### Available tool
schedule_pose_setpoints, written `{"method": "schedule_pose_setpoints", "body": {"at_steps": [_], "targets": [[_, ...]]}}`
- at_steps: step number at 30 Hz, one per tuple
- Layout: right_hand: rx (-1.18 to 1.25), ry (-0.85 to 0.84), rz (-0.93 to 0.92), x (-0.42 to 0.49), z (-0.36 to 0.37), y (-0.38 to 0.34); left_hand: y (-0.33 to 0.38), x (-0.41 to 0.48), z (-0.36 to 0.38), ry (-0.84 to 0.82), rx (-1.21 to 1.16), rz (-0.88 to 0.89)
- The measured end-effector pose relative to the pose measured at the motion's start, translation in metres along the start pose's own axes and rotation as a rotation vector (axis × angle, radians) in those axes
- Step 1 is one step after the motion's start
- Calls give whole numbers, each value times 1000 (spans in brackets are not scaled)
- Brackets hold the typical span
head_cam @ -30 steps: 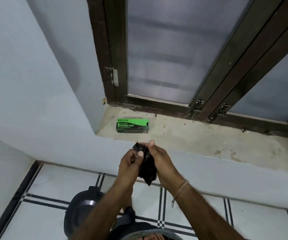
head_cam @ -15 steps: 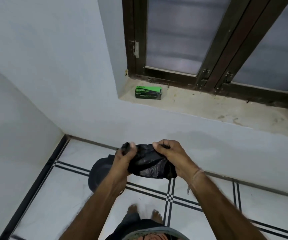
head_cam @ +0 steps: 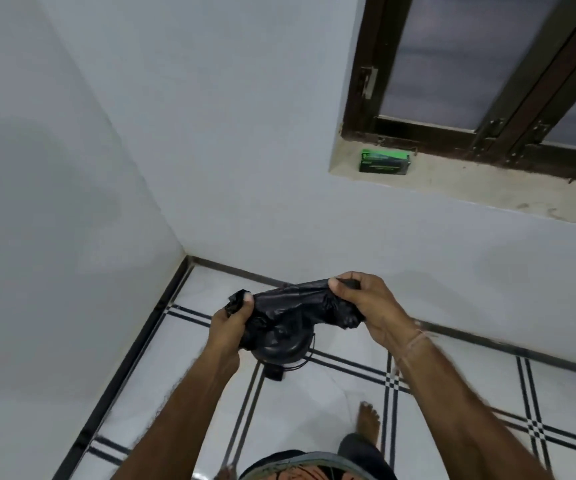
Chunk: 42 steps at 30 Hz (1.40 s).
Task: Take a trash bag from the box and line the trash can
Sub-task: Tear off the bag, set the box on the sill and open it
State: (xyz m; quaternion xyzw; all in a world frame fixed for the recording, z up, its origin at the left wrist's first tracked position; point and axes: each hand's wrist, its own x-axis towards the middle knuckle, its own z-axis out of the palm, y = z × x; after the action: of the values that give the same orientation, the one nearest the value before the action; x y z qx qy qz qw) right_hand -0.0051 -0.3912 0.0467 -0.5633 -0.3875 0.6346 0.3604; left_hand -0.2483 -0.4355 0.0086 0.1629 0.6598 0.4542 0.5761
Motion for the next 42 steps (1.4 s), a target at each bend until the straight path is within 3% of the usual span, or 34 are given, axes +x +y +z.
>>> {"method": "schedule_pose_setpoints", "body": {"at_steps": [4,6,8,10,15,18,21,26,32,37,42], "targets": [[13,-125,-26,-29,90,13,-2,-10,-81,-39,443,347],[-14,-225,-16,-44,123,11,12,-30,-96,-259,423,422],[-2,-265,-29,-58,148,9,27,-47,-103,-513,397,384],[25,-244,-51,-69,155,4,34,-55,-105,-585,390,403],[107,-41,-53,-93,155,13,26,-61,-118,-484,198,450],[185,121,-28,-108,160,26,15,-65,-121,-422,132,371],[226,197,-57,-118,165,42,6,-69,-127,-470,141,277],[158,156,-149,-125,173,44,17,-80,-121,-491,234,339],[81,312,-136,-135,177,47,19,-84,-131,-338,103,353],[171,81,46,-147,187,44,10,-94,-128,-319,118,354],[189,240,-73,-140,180,54,4,-99,-130,-297,100,294]]}}
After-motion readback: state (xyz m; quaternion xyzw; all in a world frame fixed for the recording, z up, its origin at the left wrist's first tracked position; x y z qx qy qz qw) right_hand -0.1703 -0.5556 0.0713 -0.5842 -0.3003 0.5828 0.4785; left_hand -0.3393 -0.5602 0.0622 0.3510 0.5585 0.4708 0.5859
